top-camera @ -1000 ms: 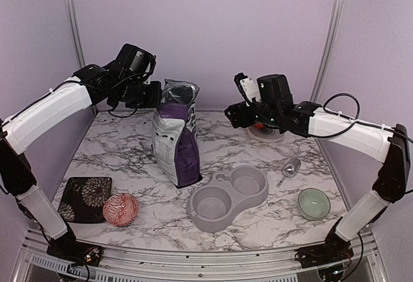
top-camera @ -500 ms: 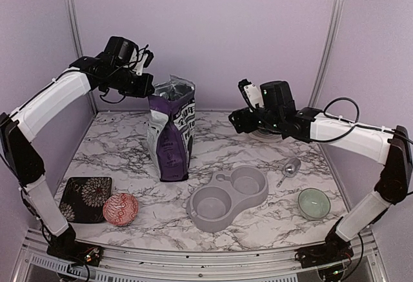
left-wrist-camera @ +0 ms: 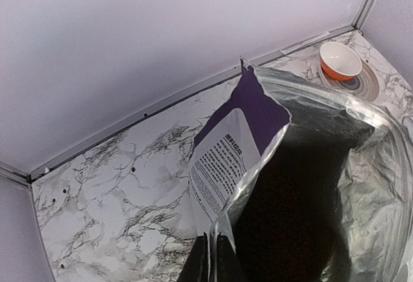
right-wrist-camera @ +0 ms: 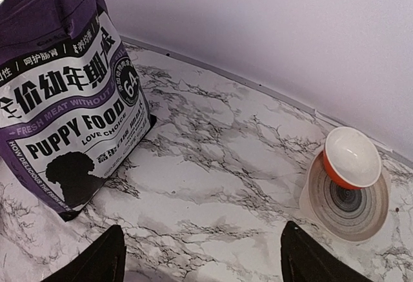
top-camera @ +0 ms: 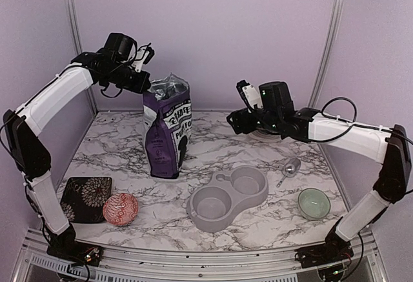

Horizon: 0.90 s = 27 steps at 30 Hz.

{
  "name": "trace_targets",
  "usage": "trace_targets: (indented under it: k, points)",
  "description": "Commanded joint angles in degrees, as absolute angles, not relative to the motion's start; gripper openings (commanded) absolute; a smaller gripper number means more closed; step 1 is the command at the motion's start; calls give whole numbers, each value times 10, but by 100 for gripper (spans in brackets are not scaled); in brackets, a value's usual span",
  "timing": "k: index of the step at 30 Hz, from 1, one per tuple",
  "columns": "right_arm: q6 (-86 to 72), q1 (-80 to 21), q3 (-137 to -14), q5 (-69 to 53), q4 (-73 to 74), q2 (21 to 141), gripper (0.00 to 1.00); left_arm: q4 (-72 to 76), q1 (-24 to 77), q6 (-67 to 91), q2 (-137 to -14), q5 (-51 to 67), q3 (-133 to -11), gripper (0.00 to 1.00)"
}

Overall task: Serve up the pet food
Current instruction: Adjust the pet food bag at the center of the board.

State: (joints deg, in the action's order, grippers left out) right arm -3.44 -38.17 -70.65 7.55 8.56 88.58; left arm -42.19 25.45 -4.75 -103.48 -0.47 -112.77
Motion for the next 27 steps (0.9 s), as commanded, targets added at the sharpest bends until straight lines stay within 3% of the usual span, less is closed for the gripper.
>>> trace_targets:
  k: [1, 5, 11, 15, 16, 22, 27]
  points:
    - [-48, -376, -737, 57, 78, 901, 79, -393, 250, -63, -1022, -29, -1142, 15]
    - [-49, -376, -749, 55, 81, 910, 79, -392, 250, -64, -1003, -44, -1135, 29]
    - [-54, -376, -766, 55, 81, 920, 79, -357, 250, -69, -950, -79, -1069, 70]
    - [-58, -376, -773, 48, 78, 925, 79, -317, 250, -35, -903, -98, -1006, 86]
    - [-58, -376, -775, 46, 78, 927, 79, -310, 250, -27, -891, -99, -996, 96]
    - [-63, -376, -792, 38, 84, 941, 79, -195, 250, -44, -777, -105, -855, 99]
    - [-67, -376, -797, 35, 92, 943, 79, -222, 250, -27, -729, -83, -842, 99]
